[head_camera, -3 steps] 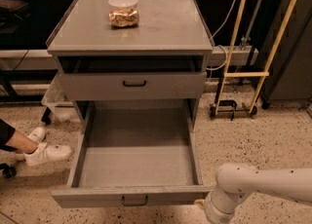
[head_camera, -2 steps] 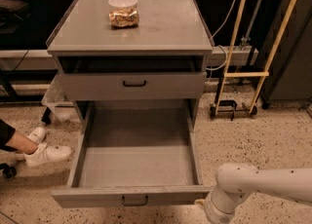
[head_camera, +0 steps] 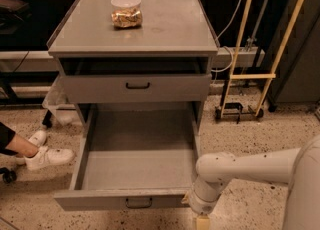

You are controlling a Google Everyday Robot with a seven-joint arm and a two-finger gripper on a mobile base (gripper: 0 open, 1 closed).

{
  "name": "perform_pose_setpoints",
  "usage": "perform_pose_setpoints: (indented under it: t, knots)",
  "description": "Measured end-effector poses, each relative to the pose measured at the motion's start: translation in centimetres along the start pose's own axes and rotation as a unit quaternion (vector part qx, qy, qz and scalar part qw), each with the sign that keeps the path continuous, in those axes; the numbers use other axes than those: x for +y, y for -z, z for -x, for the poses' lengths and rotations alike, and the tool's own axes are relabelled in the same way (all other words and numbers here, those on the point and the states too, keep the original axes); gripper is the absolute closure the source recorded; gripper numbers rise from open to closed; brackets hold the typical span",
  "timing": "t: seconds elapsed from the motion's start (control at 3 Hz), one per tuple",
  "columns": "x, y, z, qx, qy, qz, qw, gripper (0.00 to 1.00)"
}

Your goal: Close middle drawer

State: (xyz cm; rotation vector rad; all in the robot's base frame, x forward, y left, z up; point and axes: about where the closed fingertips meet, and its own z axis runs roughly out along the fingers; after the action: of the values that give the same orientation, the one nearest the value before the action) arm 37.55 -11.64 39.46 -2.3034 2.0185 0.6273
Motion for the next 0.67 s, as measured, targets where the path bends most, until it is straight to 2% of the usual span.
perform_pose_setpoints:
  t: [0.33, 0.67]
  knots:
    - [0.1, -0.1, 0.1, 0.000, 0.000, 0.000, 1.0000, 0.00]
    - [-5.3, 0.1, 2.5, 0.004, -0.014, -0.014, 0.9998, 0.00]
